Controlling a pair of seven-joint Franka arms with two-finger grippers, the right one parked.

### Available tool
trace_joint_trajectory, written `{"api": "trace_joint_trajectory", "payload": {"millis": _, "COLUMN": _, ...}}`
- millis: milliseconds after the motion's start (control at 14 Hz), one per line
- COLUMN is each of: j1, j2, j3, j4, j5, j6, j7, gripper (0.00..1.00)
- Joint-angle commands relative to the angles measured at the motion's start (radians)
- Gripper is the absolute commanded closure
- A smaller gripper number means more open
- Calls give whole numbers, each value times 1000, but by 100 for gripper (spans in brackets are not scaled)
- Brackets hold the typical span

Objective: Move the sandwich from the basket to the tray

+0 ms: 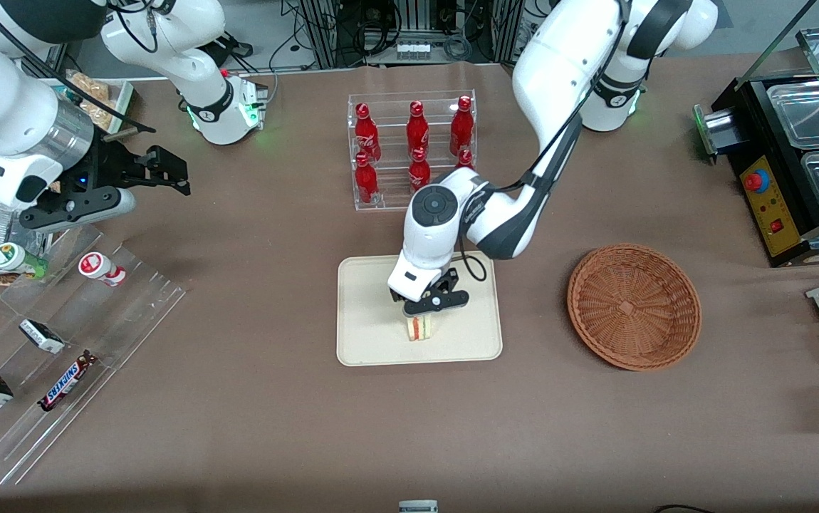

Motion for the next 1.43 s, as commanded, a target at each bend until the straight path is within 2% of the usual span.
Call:
{"api": "trace_joint_trajectory", "payload": {"millis": 0, "j1": 22, "j2": -160, "j3": 48, "j4": -40, "j5": -9, "j6": -119, "j7": 57, "gripper": 0}}
{"api": "trace_joint_trajectory", "payload": {"millis": 214, "j1": 85, "j2": -289, "j3": 48, "j4": -57, "j5": -18, "j6": -271, "j7": 270, "gripper": 0}}
{"api": "trace_joint_trajectory", "payload": {"millis": 429, "j1": 240, "j2": -398, "j3": 48, "j4": -92, "j5": -105, "j6": -434, "j7": 538, "gripper": 0}}
{"api": "trace_joint_trajectory", "payload": {"millis": 643, "j1": 378, "j2": -485, "j3": 51, "j4": -129, "j5": -107, "j6": -536, "j7": 780, "gripper": 0}}
{"api": "trace_joint_trajectory", "payload": {"millis": 929, "j1": 512, "j2": -567, "j3": 51, "j4": -130, "j5": -4, "j6": -671, "j7": 906, "gripper": 0}}
{"api": "trace_joint_trajectory", "payload": {"millis": 1143, "j1": 590, "j2": -640, "j3": 51, "j4": -159, "j5": -4, "j6": -692, "j7": 986, "gripper": 0}}
{"api": "trace_joint_trajectory", "payload": {"millis": 1357, "j1": 609, "j2": -700, "j3": 54, "j4": -189, "j5": -3, "j6": -702, "j7": 1040, "gripper": 0}}
